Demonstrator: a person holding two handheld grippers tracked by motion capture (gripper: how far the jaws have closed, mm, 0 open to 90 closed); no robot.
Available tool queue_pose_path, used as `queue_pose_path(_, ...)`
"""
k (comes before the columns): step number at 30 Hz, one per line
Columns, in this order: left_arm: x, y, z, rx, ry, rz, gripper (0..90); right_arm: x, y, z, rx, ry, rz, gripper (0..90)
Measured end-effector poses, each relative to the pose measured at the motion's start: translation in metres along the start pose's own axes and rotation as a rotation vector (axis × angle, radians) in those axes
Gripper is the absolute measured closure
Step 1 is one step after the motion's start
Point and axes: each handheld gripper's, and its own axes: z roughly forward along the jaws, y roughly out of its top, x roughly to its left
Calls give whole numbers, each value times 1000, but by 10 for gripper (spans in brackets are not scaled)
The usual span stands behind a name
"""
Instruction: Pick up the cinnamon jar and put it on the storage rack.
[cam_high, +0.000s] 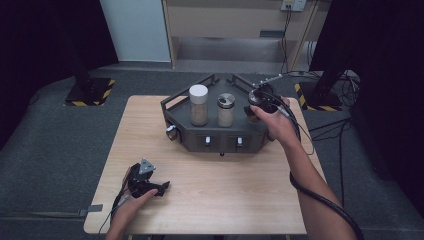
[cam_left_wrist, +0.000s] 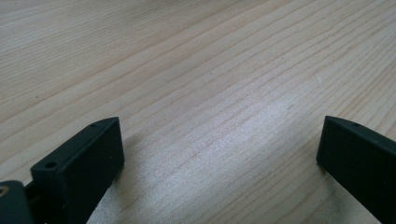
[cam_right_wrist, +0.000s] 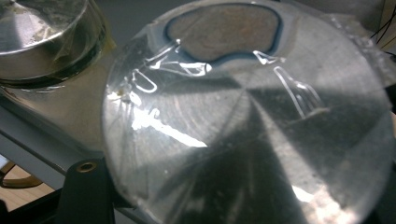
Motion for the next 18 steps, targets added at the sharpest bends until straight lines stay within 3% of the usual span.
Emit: queue_pose_path(18,0,0,0,0,0,0,0,-3,5,14,8,6,22,318)
